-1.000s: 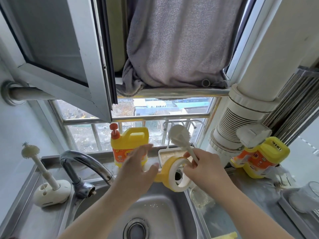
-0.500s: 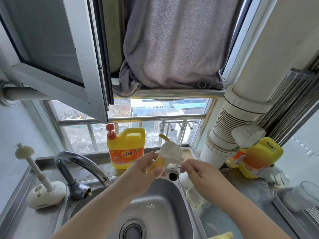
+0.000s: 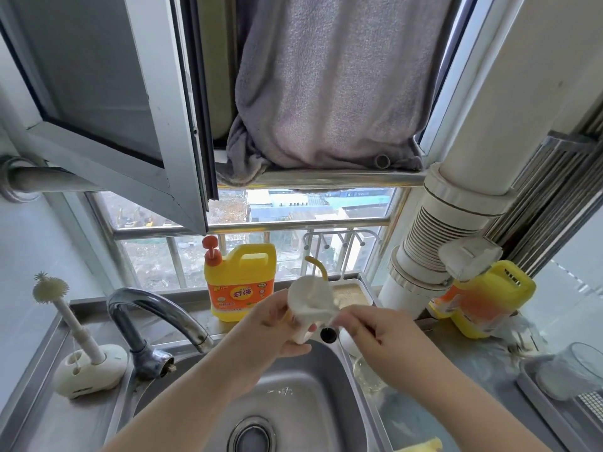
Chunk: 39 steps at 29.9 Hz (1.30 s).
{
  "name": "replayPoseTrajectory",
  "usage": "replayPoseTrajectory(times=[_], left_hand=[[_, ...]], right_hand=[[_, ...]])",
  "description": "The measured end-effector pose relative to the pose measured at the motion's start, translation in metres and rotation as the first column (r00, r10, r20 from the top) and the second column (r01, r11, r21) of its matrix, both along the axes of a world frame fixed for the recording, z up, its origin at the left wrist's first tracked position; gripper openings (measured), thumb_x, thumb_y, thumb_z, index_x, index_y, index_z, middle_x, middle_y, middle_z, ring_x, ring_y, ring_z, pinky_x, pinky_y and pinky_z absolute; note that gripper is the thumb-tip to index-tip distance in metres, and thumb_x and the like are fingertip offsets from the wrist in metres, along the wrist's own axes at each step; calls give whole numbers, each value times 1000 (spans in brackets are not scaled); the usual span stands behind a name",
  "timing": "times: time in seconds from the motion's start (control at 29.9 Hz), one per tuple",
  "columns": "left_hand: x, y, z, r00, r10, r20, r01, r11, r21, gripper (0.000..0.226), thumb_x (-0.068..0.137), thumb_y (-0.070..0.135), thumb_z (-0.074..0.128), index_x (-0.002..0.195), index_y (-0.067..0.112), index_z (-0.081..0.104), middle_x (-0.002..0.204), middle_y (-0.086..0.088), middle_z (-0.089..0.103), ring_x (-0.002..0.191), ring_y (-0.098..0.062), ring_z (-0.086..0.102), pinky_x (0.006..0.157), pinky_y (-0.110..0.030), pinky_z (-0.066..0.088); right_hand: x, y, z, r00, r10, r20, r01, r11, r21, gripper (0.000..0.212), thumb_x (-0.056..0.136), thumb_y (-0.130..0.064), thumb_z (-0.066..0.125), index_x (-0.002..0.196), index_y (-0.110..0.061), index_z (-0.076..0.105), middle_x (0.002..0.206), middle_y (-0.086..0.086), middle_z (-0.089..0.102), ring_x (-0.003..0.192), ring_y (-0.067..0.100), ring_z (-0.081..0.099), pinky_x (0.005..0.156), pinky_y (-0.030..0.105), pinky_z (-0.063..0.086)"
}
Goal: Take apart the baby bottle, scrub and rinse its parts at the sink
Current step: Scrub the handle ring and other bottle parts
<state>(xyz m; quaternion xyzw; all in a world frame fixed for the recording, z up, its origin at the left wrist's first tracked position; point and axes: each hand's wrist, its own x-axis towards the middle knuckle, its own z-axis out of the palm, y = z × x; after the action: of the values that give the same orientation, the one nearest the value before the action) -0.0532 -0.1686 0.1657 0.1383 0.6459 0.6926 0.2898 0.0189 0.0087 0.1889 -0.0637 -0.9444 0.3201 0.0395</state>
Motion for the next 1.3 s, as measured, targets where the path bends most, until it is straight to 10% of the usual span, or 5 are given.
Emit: replayPoseTrajectory(times=[0.7, 1.04, 1.3], left_hand=[[3, -4, 17, 987, 54, 153, -76, 987, 142, 20, 94, 20, 47, 89, 2, 55, 60, -11, 55, 47, -15, 52, 36, -24, 49], [4, -4, 6, 992, -113, -63, 109, 992, -63, 12, 92, 10, 53, 89, 1, 60, 77, -4, 67, 79, -20, 64, 55, -26, 56], [4, -1, 16, 993, 68, 99, -79, 991, 109, 25, 91, 22, 49, 97, 1, 60, 60, -6, 53, 47, -11, 46, 36, -22, 43]], right_hand=[[11, 2, 4, 998, 44, 38, -40, 996, -85, 25, 96, -34, 44, 86, -29, 67, 52, -20, 51, 53, 2, 46, 53, 16, 35], [-11, 6, 30, 998, -66, 2, 66, 998, -16, 36, 97, -41, 40, 96, -19, 68, 84, 7, 67, 80, 18, 61, 73, 27, 49], [2, -11, 10, 1000, -17, -13, 16, 998, -65, 30, 96, -41, 40, 87, -27, 65, 77, 0, 66, 72, 9, 58, 66, 25, 45]])
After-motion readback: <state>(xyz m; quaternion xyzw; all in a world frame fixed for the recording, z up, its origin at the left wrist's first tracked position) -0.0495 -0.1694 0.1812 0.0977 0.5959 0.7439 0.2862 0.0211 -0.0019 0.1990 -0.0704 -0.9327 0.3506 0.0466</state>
